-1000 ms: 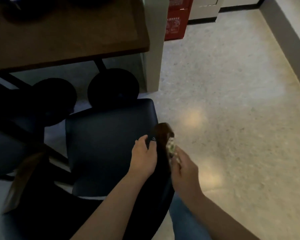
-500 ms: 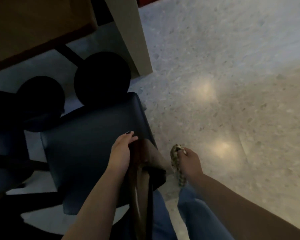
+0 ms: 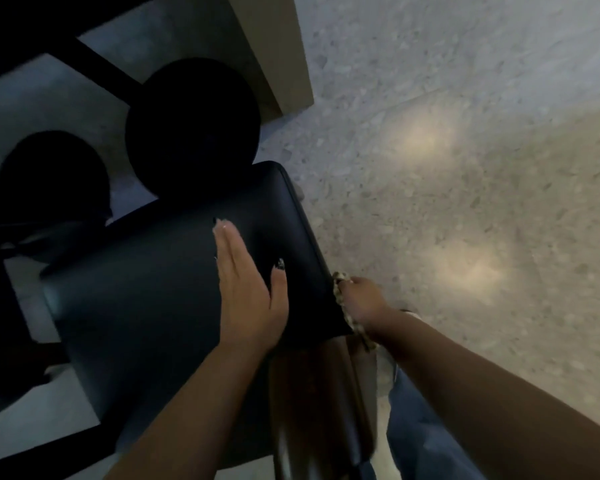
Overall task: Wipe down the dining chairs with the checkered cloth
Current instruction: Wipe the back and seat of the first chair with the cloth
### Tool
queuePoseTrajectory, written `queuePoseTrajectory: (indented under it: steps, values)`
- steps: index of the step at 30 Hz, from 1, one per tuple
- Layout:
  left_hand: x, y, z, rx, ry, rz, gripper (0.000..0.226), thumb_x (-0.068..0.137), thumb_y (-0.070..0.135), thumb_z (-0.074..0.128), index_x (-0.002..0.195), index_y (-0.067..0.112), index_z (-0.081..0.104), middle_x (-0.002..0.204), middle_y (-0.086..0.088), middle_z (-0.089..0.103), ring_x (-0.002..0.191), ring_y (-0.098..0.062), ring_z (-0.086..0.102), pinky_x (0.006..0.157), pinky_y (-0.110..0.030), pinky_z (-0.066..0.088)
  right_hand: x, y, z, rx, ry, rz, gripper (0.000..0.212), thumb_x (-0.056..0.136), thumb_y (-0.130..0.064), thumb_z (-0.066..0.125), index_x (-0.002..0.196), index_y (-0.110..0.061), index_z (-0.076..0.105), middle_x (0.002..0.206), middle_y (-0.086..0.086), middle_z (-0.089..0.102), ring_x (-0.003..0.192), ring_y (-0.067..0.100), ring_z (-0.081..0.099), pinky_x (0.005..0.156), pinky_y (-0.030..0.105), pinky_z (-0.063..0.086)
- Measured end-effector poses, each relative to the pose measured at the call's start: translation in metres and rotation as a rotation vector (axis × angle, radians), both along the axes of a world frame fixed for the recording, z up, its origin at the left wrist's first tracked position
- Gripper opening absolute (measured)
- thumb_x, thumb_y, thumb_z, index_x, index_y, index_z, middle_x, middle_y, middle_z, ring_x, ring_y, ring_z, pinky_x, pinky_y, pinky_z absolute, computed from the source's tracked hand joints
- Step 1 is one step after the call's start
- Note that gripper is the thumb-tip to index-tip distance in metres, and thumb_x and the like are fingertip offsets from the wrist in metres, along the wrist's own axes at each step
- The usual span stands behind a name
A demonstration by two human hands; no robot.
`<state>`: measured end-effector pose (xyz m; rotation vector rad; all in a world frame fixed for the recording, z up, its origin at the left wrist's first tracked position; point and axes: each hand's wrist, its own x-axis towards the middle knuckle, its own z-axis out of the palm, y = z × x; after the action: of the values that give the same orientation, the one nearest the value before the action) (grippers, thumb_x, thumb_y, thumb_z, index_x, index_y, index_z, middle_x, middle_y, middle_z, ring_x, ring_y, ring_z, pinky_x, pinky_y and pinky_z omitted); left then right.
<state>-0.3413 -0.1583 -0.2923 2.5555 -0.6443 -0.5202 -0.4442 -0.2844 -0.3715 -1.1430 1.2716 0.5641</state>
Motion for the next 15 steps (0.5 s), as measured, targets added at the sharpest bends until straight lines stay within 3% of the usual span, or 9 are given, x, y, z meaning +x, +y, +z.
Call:
queuePoseTrajectory:
  steps: [3, 5, 9, 15]
  values:
    - [0.038, 0.013, -0.031, 0.288, -0.143, -0.243, 0.078, 0.096, 0.039, 0.028, 0.152, -0.001, -0.008, 0.162, -0.017, -0.009, 0.15, -0.025, -0.014, 0.123, -0.045, -0.003, 0.005, 0.005, -0.001, 0.102, 0.03, -0.202, 0.041, 0.1, -0.027, 0.044, 0.061, -0.014, 0.046, 0.044, -0.001, 0.041, 0.03, 0.01, 0.035, 0.033, 0.013, 0.023]
    - [0.051, 0.019, -0.046, 0.407, -0.161, -0.328, 0.077, 0.095, 0.044, 0.02, 0.153, -0.002, -0.001, 0.162, -0.019, -0.003, 0.15, -0.029, -0.009, 0.122, -0.052, 0.003, 0.006, 0.01, -0.002, 0.05, 0.023, -0.2, 0.041, 0.099, -0.022, 0.043, 0.06, -0.013, 0.046, 0.045, 0.001, 0.041, 0.036, 0.014, 0.038, 0.036, 0.015, 0.024]
    - [0.056, 0.034, -0.074, 0.371, -0.28, -0.373, 0.078, 0.093, 0.044, 0.029, 0.153, -0.001, 0.008, 0.162, -0.019, 0.008, 0.151, -0.03, 0.001, 0.121, -0.05, 0.005, 0.016, 0.012, -0.009, -0.197, -0.036, -0.049, 0.04, 0.098, -0.018, 0.04, 0.058, -0.016, 0.044, 0.053, 0.002, 0.045, 0.053, 0.018, 0.043, 0.053, 0.029, 0.03]
    - [0.059, 0.034, -0.08, 0.323, -0.301, -0.38, 0.08, 0.091, 0.043, 0.033, 0.154, 0.0, 0.009, 0.162, -0.018, 0.009, 0.151, -0.03, 0.003, 0.121, -0.05, 0.005, 0.1, -0.018, -0.017, -0.425, -0.16, 0.033, 0.041, 0.1, -0.019, 0.039, 0.059, -0.016, 0.039, 0.061, 0.0, 0.045, 0.069, 0.022, 0.047, 0.06, 0.03, 0.026]
